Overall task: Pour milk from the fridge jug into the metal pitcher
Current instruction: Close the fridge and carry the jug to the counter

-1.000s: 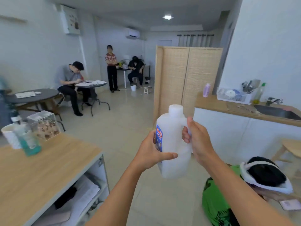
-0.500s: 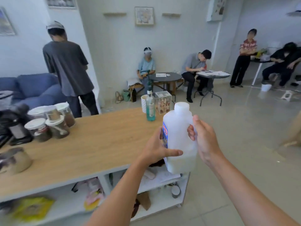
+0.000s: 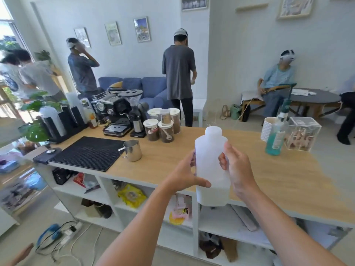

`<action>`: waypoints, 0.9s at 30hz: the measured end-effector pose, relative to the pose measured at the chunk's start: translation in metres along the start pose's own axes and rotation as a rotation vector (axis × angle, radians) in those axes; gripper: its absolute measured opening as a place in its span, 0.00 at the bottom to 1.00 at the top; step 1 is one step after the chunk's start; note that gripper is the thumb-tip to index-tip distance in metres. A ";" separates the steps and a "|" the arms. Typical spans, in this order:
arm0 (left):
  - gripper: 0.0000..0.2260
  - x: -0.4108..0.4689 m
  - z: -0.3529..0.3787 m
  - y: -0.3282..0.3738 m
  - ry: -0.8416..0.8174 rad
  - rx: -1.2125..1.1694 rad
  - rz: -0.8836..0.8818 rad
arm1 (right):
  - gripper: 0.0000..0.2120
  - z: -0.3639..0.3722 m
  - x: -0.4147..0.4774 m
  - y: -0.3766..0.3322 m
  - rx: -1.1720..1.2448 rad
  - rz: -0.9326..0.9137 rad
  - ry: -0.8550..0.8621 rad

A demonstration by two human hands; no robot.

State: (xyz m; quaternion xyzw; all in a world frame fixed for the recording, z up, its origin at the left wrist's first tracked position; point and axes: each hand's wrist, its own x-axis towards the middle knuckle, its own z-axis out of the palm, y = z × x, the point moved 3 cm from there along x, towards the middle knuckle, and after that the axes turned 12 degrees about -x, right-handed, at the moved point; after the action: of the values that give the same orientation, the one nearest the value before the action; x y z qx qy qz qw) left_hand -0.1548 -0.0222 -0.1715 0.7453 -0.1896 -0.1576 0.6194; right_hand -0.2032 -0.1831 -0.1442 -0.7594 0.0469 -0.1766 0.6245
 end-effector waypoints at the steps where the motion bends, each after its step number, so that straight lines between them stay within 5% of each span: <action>1: 0.43 0.001 -0.014 -0.003 0.012 0.001 -0.006 | 0.23 0.015 0.005 -0.001 0.002 -0.001 -0.013; 14: 0.47 0.050 -0.220 -0.068 0.068 0.104 -0.093 | 0.23 0.215 0.082 -0.001 0.026 0.040 -0.135; 27: 0.46 0.118 -0.295 -0.118 0.105 0.204 -0.180 | 0.24 0.295 0.162 0.044 0.068 0.107 -0.205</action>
State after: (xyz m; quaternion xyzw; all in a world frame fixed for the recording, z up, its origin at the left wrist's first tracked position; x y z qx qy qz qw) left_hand 0.0980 0.1953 -0.2336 0.8258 -0.1043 -0.1532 0.5327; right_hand 0.0509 0.0348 -0.1993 -0.7483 0.0173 -0.0659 0.6599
